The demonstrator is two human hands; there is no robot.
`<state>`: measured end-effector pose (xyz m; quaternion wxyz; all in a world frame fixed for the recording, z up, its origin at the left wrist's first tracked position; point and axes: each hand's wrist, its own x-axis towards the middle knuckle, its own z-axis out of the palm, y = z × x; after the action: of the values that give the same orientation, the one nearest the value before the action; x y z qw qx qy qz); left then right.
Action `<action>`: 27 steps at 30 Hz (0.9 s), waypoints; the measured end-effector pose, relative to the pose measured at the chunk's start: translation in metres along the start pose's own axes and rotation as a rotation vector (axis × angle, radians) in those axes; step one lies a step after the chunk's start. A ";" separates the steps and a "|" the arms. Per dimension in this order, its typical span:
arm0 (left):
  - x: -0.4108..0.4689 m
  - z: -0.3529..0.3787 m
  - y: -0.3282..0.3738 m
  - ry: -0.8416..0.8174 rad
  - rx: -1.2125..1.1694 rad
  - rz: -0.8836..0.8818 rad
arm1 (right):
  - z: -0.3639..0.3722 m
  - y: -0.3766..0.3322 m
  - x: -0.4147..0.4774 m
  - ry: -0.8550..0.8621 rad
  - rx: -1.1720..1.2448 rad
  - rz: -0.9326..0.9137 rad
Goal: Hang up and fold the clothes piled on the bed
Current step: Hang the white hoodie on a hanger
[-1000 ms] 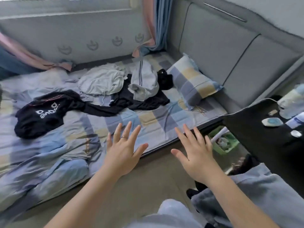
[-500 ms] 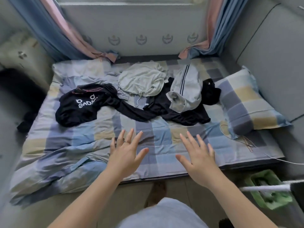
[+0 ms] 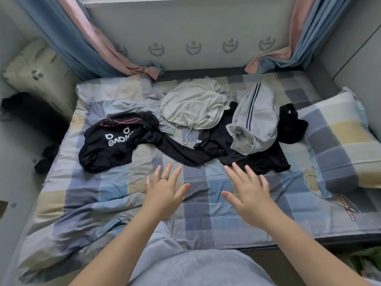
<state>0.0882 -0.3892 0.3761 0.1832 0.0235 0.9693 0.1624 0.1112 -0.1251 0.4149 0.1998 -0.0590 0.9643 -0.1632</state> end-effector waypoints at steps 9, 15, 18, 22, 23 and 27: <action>0.172 0.011 -0.098 -0.060 0.080 0.109 | 0.067 -0.016 0.173 0.003 -0.063 0.088; 0.333 0.033 -0.171 -0.162 0.098 0.183 | 0.124 -0.038 0.321 -0.038 -0.061 0.219; 0.390 0.046 -0.196 -0.188 0.097 0.179 | 0.141 -0.039 0.374 -0.074 -0.045 0.275; 0.468 0.067 -0.213 -0.185 0.126 0.196 | 0.156 -0.022 0.446 -0.052 -0.027 0.306; 0.489 0.073 -0.216 -0.184 0.134 0.213 | 0.161 -0.016 0.465 -0.039 -0.038 0.307; 0.576 0.103 -0.220 -0.122 0.195 0.297 | 0.184 0.015 0.553 0.019 -0.089 0.263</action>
<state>-0.4080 -0.5049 0.0138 0.2127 0.1937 0.9534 0.0911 -0.3199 -0.2639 0.0484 0.2077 0.0605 0.9719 -0.0931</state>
